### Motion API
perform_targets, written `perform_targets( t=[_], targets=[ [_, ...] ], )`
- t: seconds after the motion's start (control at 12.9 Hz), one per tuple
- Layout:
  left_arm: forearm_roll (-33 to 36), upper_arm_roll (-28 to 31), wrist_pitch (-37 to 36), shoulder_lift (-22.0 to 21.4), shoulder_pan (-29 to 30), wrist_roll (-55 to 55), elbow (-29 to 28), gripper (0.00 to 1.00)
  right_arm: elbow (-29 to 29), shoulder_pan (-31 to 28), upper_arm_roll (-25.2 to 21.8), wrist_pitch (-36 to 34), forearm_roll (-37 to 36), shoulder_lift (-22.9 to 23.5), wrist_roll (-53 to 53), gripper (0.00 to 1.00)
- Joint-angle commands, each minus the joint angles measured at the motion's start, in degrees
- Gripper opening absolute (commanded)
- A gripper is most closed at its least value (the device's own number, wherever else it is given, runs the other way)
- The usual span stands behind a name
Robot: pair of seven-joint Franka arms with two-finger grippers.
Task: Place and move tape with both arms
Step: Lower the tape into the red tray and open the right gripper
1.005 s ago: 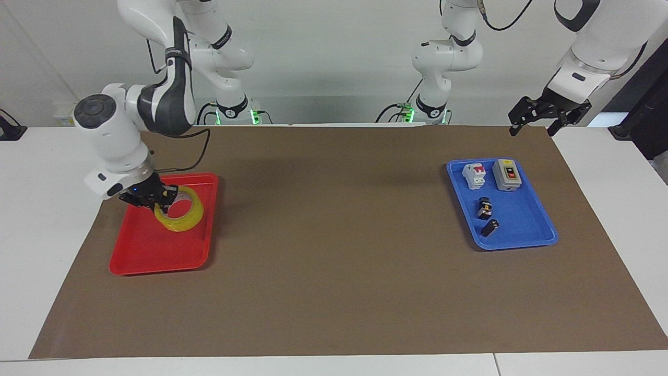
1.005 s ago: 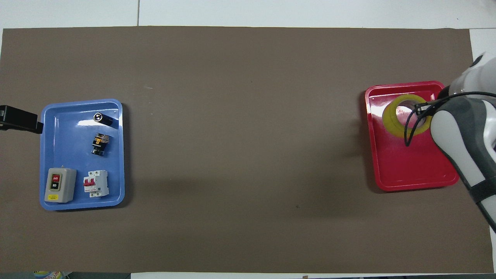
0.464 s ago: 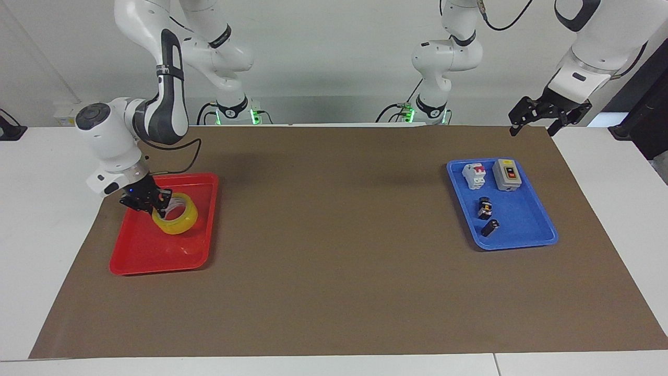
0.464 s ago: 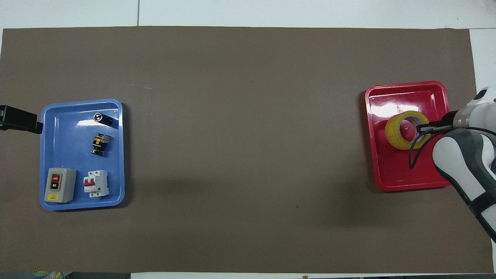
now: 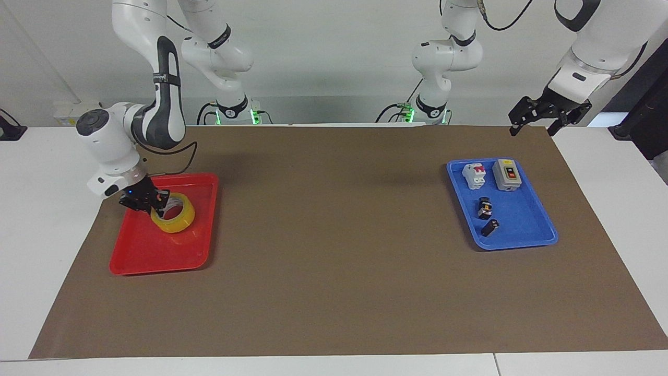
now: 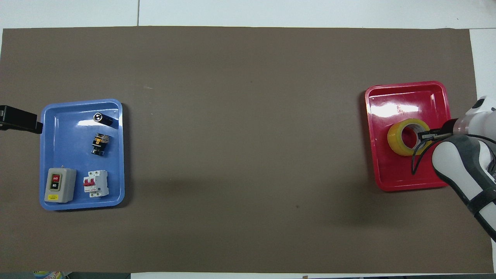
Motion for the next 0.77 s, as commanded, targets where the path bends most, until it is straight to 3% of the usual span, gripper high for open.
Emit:
perform_targets(
  t=[0.0,0.08,0.15,0.23,0.31,0.62,0.7],
  targets=[
    [0.3,0.1,0.4,0.3,0.1,-0.6,0.6,1.0,-1.3,-1.4,0.6,1.1,1.4,-0.7,-3.0,0.0],
    [0.3,0.1,0.4,0.3,0.1,-0.6,0.7,1.0,-1.2,-1.4,0.6,0.7,1.4,-0.7,-3.1,0.11],
    [0.3,0.1,0.4,0.3,0.1,-0.6,0.6,1.0,-1.2,-1.5,0.6,0.1,1.4,-0.8,-3.1,0.36],
    [0.3,0.1,0.4,0.3,0.1,-0.6,0.7,1.0,-1.2,-1.6,0.6,-0.6,1.4,-0.9,-3.1,0.82],
    [0.3,0.1,0.4,0.3,0.1,-0.6,0.6,1.0,-0.9,-1.6,0.6,-1.3,1.4,-0.9,-3.1,1.0],
    [0.3,0.1,0.4,0.3,0.1,-0.6,0.6,1.0,2.5,-0.8,0.6,-2.3,1.4,-1.3,-2.5,1.0],
    [0.3,0.1,0.4,0.3,0.1,-0.6,0.6,1.0,5.7,-0.7,0.9,-3.8,1.4,-1.3,-2.2,1.0]
  ],
)
